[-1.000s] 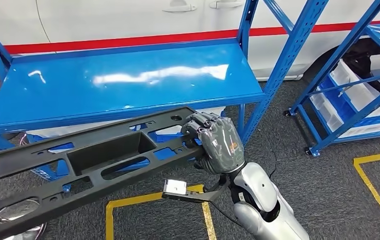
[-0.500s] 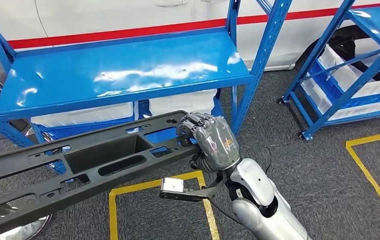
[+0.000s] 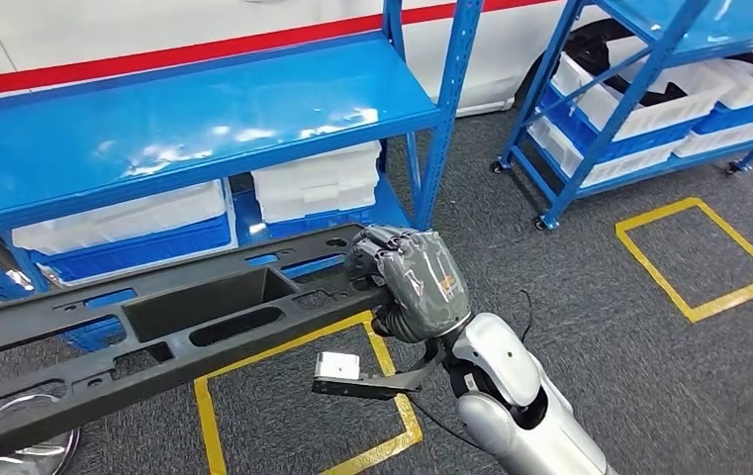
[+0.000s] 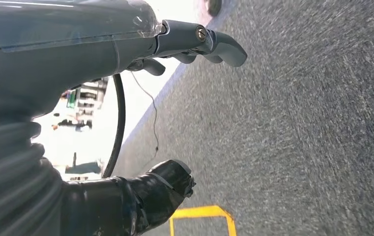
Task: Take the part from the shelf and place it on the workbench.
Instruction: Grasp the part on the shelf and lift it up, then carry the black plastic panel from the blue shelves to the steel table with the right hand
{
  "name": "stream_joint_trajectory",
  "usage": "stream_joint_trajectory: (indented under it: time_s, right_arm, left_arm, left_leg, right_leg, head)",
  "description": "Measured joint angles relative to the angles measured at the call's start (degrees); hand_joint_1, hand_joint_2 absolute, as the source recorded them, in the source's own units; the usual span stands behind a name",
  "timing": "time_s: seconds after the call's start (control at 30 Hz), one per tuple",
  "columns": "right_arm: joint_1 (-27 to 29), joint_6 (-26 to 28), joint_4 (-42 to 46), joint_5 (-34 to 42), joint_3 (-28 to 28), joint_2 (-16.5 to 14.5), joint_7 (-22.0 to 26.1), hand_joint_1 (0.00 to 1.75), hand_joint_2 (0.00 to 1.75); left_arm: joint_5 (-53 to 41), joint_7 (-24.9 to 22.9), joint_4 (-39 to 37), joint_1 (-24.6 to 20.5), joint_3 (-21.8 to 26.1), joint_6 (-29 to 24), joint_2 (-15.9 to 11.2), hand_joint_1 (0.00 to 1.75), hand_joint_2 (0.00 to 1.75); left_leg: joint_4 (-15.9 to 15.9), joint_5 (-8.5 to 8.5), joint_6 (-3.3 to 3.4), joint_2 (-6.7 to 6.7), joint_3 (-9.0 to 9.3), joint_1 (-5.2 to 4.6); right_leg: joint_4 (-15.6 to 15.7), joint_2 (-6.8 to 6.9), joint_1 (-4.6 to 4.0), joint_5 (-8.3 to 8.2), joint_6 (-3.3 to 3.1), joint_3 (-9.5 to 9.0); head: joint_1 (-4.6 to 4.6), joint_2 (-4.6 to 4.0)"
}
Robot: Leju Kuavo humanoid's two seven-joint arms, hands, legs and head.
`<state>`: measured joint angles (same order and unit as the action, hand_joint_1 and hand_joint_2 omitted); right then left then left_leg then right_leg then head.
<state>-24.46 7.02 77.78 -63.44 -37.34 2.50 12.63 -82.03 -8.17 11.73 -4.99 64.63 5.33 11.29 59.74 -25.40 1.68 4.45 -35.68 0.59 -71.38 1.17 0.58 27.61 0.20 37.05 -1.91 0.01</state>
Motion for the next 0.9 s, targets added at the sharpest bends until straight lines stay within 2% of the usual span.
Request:
stream_joint_trajectory:
  time_s: [0.03, 0.07, 0.1, 0.13, 0.17, 0.2, 0.23, 0.3, 0.33, 0.37, 0.4, 0.43, 0.47, 0.5, 0.53, 0.57, 0.6, 0.63, 0.67, 0.7, 0.73, 0.77, 0.83, 0.87, 0.9]
  right_arm:
    - [-0.22, -0.02, -0.02, 0.07, -0.07, -0.04, -0.01, 1.75, 1.75]
    - [-0.48, -0.03, -0.02, 0.14, -0.14, -0.09, 0.01, 1.75, 1.75]
    - [-0.72, -0.04, -0.02, 0.23, -0.21, -0.14, 0.02, 1.75, 1.75]
    - [-0.87, -0.07, -0.02, 0.32, -0.26, -0.17, 0.04, 1.75, 1.75]
    - [-0.91, -0.1, -0.03, 0.41, -0.28, -0.17, 0.04, 1.75, 1.75]
    - [-0.94, -0.15, -0.06, 0.48, -0.3, -0.17, 0.02, 1.75, 1.75]
    - [-0.99, -0.21, -0.12, 0.51, -0.31, -0.21, -0.01, 1.75, 1.75]
    - [-1.1, -0.34, -0.26, 0.56, -0.4, -0.39, -0.02, 1.75, 1.75]
    - [-1.11, -0.43, -0.35, 0.59, -0.45, -0.49, -0.01, 1.75, 1.75]
    - [-1.09, -0.54, -0.43, 0.63, -0.51, -0.55, 0.02, 1.75, 1.75]
    - [-1.07, -0.65, -0.54, 0.69, -0.55, -0.56, 0.03, 1.75, 1.75]
    - [-1.06, -0.74, -0.66, 0.72, -0.56, -0.56, 0.02, 1.75, 1.75]
    - [-1.04, -0.81, -0.74, 0.75, -0.57, -0.56, 0.02, 1.75, 1.75]
    - [-1.04, -0.83, -0.8, 0.78, -0.58, -0.56, 0.01, 1.75, 1.75]
    - [-1.07, -0.84, -0.83, 0.81, -0.58, -0.57, 0.01, 1.75, 1.75]
    - [-1.07, -0.84, -0.83, 0.84, -0.59, -0.58, -0.01, 1.75, 1.75]
    - [-1.08, -0.86, -0.84, 0.87, -0.6, -0.6, -0.03, 1.75, 1.75]
    - [-1.09, -0.87, -0.85, 0.92, -0.61, -0.6, -0.04, 1.75, 1.75]
    - [-1.07, -0.89, -0.86, 0.98, -0.63, -0.57, -0.06, 1.75, 1.75]
    - [-1.07, -0.91, -0.89, 1.07, -0.63, -0.52, -0.06, 1.75, 1.75]
    - [-1.09, -0.92, -0.92, 1.16, -0.63, -0.45, -0.06, 1.75, 1.75]
    - [-1.1, -0.94, -0.96, 1.25, -0.63, -0.39, -0.06, 1.75, 1.75]
    - [-1.15, -0.99, -1.03, 1.36, -0.65, -0.31, -0.06, 1.75, 1.75]
    - [-1.13, -1.0, -1.08, 1.39, -0.66, -0.31, -0.07, 1.75, 1.75]
    - [-1.09, -1.01, -1.14, 1.41, -0.67, -0.3, -0.08, 1.75, 1.75]
  left_arm:
    - [0.01, 0.0, 0.01, -0.05, 0.05, 0.0, 0.02, 0.0, 1.75]
    - [0.01, 0.0, 0.01, -0.08, 0.11, 0.01, 0.05, 0.0, 1.75]
    - [0.02, 0.0, 0.01, -0.11, 0.17, 0.02, 0.08, 0.0, 1.75]
    - [0.04, -0.01, 0.01, -0.09, 0.21, 0.03, 0.13, 0.0, 1.75]
    - [0.07, -0.01, 0.01, -0.08, 0.23, 0.05, 0.2, 0.0, 1.75]
    - [0.1, -0.01, 0.01, -0.07, 0.26, 0.08, 0.22, 0.0, 1.75]
    - [0.13, -0.01, 0.01, -0.01, 0.28, 0.1, 0.26, 0.0, 1.75]
    - [0.16, -0.01, 0.01, 0.24, 0.31, 0.18, 0.28, 0.0, 1.75]
    - [0.17, -0.01, 0.01, 0.35, 0.32, 0.21, 0.28, 0.0, 1.75]
    - [0.18, -0.01, 0.02, 0.43, 0.34, 0.23, 0.26, 0.0, 1.75]
    - [0.19, -0.01, 0.06, 0.46, 0.4, 0.23, 0.22, 0.0, 1.75]
    - [0.19, -0.01, 0.1, 0.44, 0.5, 0.22, 0.19, 0.0, 1.75]
    - [0.2, -0.01, 0.14, 0.41, 0.62, 0.22, 0.17, 0.0, 1.75]
    - [0.2, -0.01, 0.18, 0.37, 0.75, 0.22, 0.16, 0.0, 1.75]
    - [0.2, -0.02, 0.19, 0.32, 0.86, 0.22, 0.16, 0.0, 1.75]
    - [0.21, -0.03, 0.19, 0.32, 0.96, 0.24, 0.17, 0.0, 1.75]
    - [0.22, -0.04, 0.2, 0.34, 1.05, 0.24, 0.19, 0.0, 1.75]
    - [0.24, -0.07, 0.2, 0.35, 1.11, 0.25, 0.2, 0.0, 1.75]
    - [0.25, -0.1, 0.2, 0.38, 1.16, 0.25, 0.24, 0.0, 1.75]
    - [0.26, -0.13, 0.21, 0.33, 1.19, 0.25, 0.29, 0.0, 1.75]
    - [0.26, -0.16, 0.22, 0.25, 1.21, 0.25, 0.34, 0.0, 1.75]
    - [0.26, -0.17, 0.23, 0.21, 1.23, 0.25, 0.39, 0.0, 1.75]
    - [0.26, -0.18, 0.26, 0.22, 1.27, 0.24, 0.38, 0.0, 1.75]
    - [0.26, -0.18, 0.27, 0.28, 1.28, 0.24, 0.36, 0.0, 1.75]
    - [0.26, -0.18, 0.28, 0.34, 1.31, 0.24, 0.34, 0.0, 1.75]
  left_leg:
    - [-0.01, 0.52, -0.19, 0.48, -0.45, -0.06]
    - [-0.13, 1.05, -0.47, 1.01, -0.67, -0.02]
    - [-0.36, 1.61, -0.82, 1.56, -0.72, 0.18]
    - [-0.7, 2.2, -1.23, 2.15, -0.7, 0.4]
    - [-1.06, 2.68, -1.64, 2.52, -0.71, 0.59]
    - [-1.11, 2.56, -2.02, 2.01, -0.85, 0.79]
    - [-0.37, 1.29, -2.28, 0.73, -1.22, 0.84]
    - [4.3, -3.94, -2.49, -2.63, -2.48, 0.89]
    - [7.83, -6.72, -2.49, -3.61, -3.22, 0.82]
    - [11.1, -8.37, -2.49, -3.99, -3.68, 0.75]
    - [13.28, -8.69, -2.49, -4.11, -3.62, 0.69]
    - [13.61, -7.76, -2.45, -4.18, -2.73, 0.64]
    - [12.07, -6.19, -2.35, -4.35, -0.95, 0.62]
    - [8.87, -5.15, -2.18, -5.05, 1.53, 0.65]
    - [5.01, -5.02, -2.01, -6.07, 4.2, 0.67]
    - [2.13, -5.38, -1.85, -7.0, 6.07, 0.66]
    - [0.18, -6.12, -1.71, -7.75, 7.16, 0.61]
    - [-0.53, -6.36, -1.59, -7.82, 7.47, 0.49]
    - [-0.54, -5.94, -1.35, -7.34, 7.19, 0.53]
    - [-0.8, -5.44, -1.06, -6.62, 6.96, 0.6]
    - [-0.97, -4.79, -0.63, -5.84, 6.58, 0.69]
    - [-1.16, -4.08, -0.25, -5.03, 6.08, 0.83]
    - [-1.2, -2.84, 0.14, -3.54, 4.68, 0.77]
    - [-1.17, -2.2, 0.09, -2.77, 3.87, 0.75]
    - [-1.14, -1.59, -0.03, -1.96, 3.01, 0.74]
  right_leg:
    - [4.77, 1.13, -0.28, 0.6, -0.4, -3.67]
    - [8.79, 2.11, -0.62, 1.53, -0.76, -6.51]
    - [11.77, 2.73, -1.09, 2.33, -1.17, -8.26]
    - [13.26, 2.61, -1.53, 2.4, -1.53, -8.58]
    - [13.88, 2.13, -1.67, 1.56, -1.96, -8.23]
    - [14.57, 1.66, -1.74, 0.59, -2.37, -7.94]
    - [15.13, 1.14, -1.63, -0.35, -2.84, -7.49]
    - [15.48, 0.03, -1.51, -2.04, -3.46, -6.15]
    - [15.27, -0.66, -1.58, -2.72, -3.71, -5.16]
    - [14.97, -1.35, -1.66, -3.33, -3.74, -4.14]
    - [14.57, -2.05, -1.72, -3.92, -3.7, -3.04]
    - [14.08, -2.76, -1.72, -4.5, -3.61, -1.85]
    - [13.51, -3.48, -1.7, -5.05, -3.46, -0.62]
    - [12.84, -4.17, -1.63, -5.55, -3.27, 0.56]
    - [12.17, -4.84, -1.65, -5.98, -3.0, 1.63]
    - [11.65, -5.41, -1.66, -6.38, -2.69, 2.37]
    - [11.28, -5.9, -1.64, -6.76, -2.35, 2.84]
    - [11.21, -6.43, -1.63, -7.24, -1.99, 3.09]
    - [11.36, -6.97, -1.6, -7.8, -1.6, 3.23]
    - [11.3, -6.95, -1.57, -7.87, -1.32, 3.46]
    - [10.73, -6.29, -1.54, -7.0, -1.05, 3.88]
    - [9.19, -5.13, -1.44, -5.01, -0.75, 4.55]
    - [2.93, -2.58, -0.83, 0.94, -0.02, 6.32]
    - [-0.83, -2.01, -0.4, 3.09, 0.42, 7.11]
    - [-3.84, -1.7, 0.05, 3.97, 0.84, 7.43]
  head:
    - [-0.01, 0.0]
    - [-0.04, 0.01]
    - [0.02, 0.01]
    - [0.08, 0.0]
    - [0.13, 0.0]
    - [0.21, -0.01]
    - [0.18, -0.01]
    - [0.12, -0.01]
    - [0.1, -0.01]
    - [0.1, -0.01]
    - [0.09, -0.01]
    - [0.09, -0.01]
    - [0.09, -0.01]
    - [0.08, -0.01]
    - [0.09, -0.01]
    - [0.1, 0.0]
    - [0.12, 0.0]
    - [0.14, 0.01]
    - [0.16, 0.01]
    - [0.18, 0.01]
    - [0.2, 0.01]
    - [0.22, 0.0]
    - [0.26, -0.01]
    - [0.25, -0.01]
    - [0.25, -0.01]
